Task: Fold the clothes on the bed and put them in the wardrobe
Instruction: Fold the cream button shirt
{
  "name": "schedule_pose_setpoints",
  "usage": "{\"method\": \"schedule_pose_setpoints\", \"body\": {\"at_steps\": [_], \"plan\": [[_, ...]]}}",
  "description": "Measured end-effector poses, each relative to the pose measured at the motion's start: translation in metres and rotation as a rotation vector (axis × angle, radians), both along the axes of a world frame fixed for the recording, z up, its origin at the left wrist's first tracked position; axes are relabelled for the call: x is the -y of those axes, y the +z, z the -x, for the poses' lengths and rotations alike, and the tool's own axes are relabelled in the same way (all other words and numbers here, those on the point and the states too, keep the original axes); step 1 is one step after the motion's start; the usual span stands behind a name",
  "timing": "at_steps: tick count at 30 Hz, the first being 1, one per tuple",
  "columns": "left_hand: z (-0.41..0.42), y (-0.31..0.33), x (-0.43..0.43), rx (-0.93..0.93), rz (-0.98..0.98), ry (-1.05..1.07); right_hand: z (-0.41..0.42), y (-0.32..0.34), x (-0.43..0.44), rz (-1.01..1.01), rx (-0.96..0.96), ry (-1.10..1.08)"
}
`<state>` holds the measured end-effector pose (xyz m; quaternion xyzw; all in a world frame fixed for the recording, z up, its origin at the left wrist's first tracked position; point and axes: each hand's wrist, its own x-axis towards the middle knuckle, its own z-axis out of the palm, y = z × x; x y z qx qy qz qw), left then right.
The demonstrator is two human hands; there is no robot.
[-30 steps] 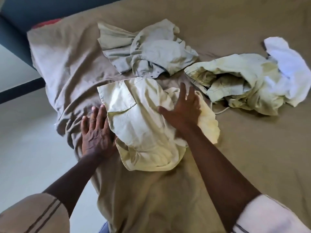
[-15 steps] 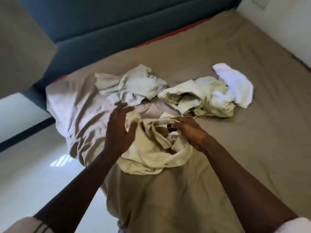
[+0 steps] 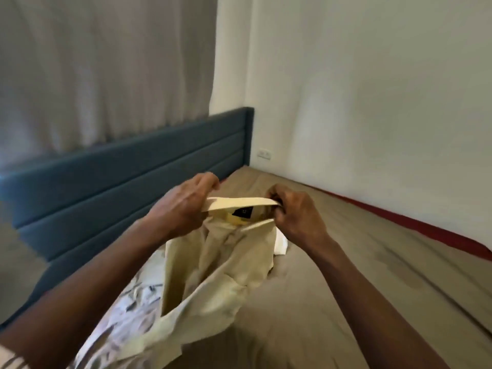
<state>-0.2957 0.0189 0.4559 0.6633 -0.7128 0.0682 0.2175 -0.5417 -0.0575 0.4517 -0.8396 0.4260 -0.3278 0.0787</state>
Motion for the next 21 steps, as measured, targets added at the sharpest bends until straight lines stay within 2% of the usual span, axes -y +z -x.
{"method": "schedule_pose_setpoints", "body": {"at_steps": [2,4,6,8,10,12,13,14,16,17,18,21], "plan": [[0.018,0.045,0.002,0.155,-0.006,-0.028,0.022,0.019,-0.008,0.026,0.048,-0.104],[0.030,0.077,0.002,0.110,-0.123,-0.042,0.035,0.034,-0.013,-0.084,0.183,-0.155],[0.034,0.096,0.004,-0.130,-0.283,-0.173,0.046,0.053,-0.021,-0.334,0.410,-0.127],[0.034,0.107,0.002,-0.494,-0.377,-0.383,0.054,0.076,-0.027,-0.540,0.599,-0.051],[0.039,0.116,-0.004,-0.854,-0.423,-0.555,0.065,0.103,-0.038,-0.611,0.748,0.059],[0.051,0.126,-0.010,-1.056,-0.439,-0.700,0.075,0.126,-0.043,-0.716,0.917,0.282],[0.058,0.130,-0.009,-1.074,-0.408,-0.710,0.077,0.134,-0.040,-0.719,0.897,0.324],[0.064,0.132,-0.007,-1.001,-0.343,-0.655,0.076,0.135,-0.034,-0.661,0.783,0.278],[0.071,0.134,0.007,-0.566,-0.223,-0.468,0.076,0.130,-0.020,-0.368,0.410,-0.015],[0.073,0.133,0.015,-0.396,-0.205,-0.403,0.077,0.124,-0.014,-0.272,0.371,-0.104],[0.074,0.128,0.021,-0.354,-0.208,-0.386,0.079,0.119,-0.011,-0.251,0.426,-0.112],[0.070,0.122,0.030,-0.583,-0.268,-0.452,0.085,0.109,-0.009,-0.282,0.585,-0.101]]}}
